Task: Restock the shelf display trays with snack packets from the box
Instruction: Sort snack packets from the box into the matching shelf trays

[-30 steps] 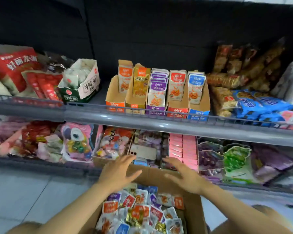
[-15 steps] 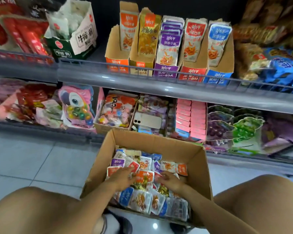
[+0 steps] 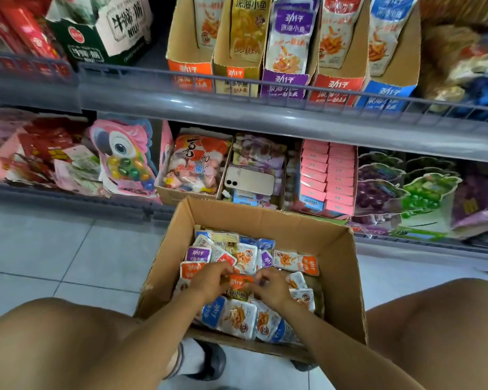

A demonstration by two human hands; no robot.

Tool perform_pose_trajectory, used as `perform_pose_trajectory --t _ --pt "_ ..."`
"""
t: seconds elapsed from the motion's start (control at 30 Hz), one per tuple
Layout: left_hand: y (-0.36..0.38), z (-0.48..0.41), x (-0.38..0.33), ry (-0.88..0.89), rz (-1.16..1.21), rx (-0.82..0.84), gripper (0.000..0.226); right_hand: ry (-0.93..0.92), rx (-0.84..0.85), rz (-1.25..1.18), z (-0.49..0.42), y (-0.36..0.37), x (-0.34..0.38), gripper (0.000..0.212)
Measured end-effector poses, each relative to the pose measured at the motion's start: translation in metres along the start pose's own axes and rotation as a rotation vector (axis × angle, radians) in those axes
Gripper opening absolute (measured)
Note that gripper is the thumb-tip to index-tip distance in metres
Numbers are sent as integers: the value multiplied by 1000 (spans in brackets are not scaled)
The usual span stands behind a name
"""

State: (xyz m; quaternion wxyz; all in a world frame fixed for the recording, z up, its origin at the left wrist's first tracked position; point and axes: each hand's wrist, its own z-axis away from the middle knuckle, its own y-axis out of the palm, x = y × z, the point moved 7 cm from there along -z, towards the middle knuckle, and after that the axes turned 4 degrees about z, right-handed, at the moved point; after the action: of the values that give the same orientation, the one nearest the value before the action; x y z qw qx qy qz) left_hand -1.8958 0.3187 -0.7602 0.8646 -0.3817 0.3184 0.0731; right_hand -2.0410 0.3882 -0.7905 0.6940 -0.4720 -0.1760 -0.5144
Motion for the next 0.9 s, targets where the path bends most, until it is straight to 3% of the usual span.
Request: perform_pose_trajectory --t 0.13,0.23,0.33,0.4,0.47,0.67,0.83,0.9 --pt "-22 3 -18 88 173 -113 13 -96 35 -163 11 -21 29 26" --pt "-42 12 -43 88 404 -125 28 -173 -6 -301 21 -54 62 18" --pt "-50 22 -63 -15 541 -2 47 -236 -52 -426 31 -91 97 15" --pt "-53 37 -84 -30 674 147 28 -224 -38 -520 38 -109 117 19" --pt "-60 46 -102 3 806 195 15 -222 -27 -594 46 -126 136 21" --pt "-120 67 -146 220 887 -112 23 -371 3 -556 63 -155 194 30" --pt "-154 103 -178 258 830 -181 19 -460 -87 -485 77 -168 230 27" --pt "-158 92 -166 241 844 -209 33 -457 -156 -523 77 -178 233 20"
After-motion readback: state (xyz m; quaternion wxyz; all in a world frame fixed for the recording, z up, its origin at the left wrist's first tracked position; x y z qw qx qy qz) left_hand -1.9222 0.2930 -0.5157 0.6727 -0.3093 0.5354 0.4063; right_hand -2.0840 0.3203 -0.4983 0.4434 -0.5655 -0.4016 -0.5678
